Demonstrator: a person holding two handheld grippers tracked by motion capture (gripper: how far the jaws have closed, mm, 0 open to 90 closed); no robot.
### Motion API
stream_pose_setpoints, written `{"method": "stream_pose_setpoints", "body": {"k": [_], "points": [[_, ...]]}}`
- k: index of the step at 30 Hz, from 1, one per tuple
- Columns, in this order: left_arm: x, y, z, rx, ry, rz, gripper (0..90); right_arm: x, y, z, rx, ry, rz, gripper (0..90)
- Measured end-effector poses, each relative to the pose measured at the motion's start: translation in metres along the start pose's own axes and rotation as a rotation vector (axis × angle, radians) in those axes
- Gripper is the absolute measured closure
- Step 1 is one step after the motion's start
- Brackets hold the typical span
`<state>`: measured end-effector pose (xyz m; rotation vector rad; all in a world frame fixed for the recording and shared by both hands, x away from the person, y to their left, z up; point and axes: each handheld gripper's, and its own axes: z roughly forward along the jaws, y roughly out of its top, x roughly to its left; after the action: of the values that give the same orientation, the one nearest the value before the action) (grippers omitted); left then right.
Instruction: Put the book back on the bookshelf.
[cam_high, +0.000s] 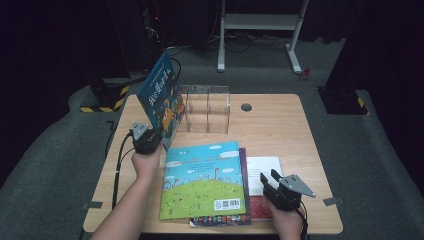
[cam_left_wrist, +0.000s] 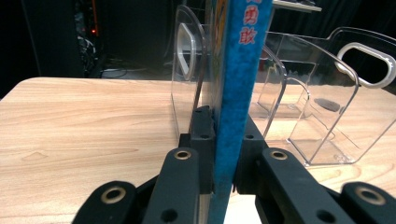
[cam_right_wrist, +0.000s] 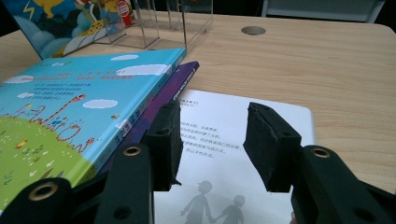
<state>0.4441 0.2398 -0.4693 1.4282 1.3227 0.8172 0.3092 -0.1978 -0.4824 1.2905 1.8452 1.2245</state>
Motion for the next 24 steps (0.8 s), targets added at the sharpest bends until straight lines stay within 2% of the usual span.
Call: {"method": "stream_pose_setpoints", "body": {"k": [7, 18, 20, 22, 24], "points": [[-0.008, -0.0017, 0.001, -0.018, 0.035, 0.007, 82.1, 0.0002, 0.0, 0.0001, 0.0, -0.001, 0.0, 55.3], [-0.0076, -0.0019, 0.002, -0.021, 0.037, -0.02, 81.7, 0.0007, 0.0001, 0.0002, 0.003, -0.001, -0.001, 55.4], [-0.0067, -0.0023, 0.0019, -0.021, 0.032, -0.035, 81.0, 0.0007, 0.0, 0.0001, 0.002, -0.001, 0.0, 55.3], [-0.0049, -0.0026, 0.0023, -0.015, 0.014, -0.041, 77.7, 0.0002, 0.0, 0.0001, -0.001, 0.001, -0.001, 55.2], [-0.0037, -0.0041, 0.0024, 0.003, -0.005, -0.033, 67.6, 0.0001, 0.0, -0.0001, 0.002, 0.001, 0.003, 55.0]]}}
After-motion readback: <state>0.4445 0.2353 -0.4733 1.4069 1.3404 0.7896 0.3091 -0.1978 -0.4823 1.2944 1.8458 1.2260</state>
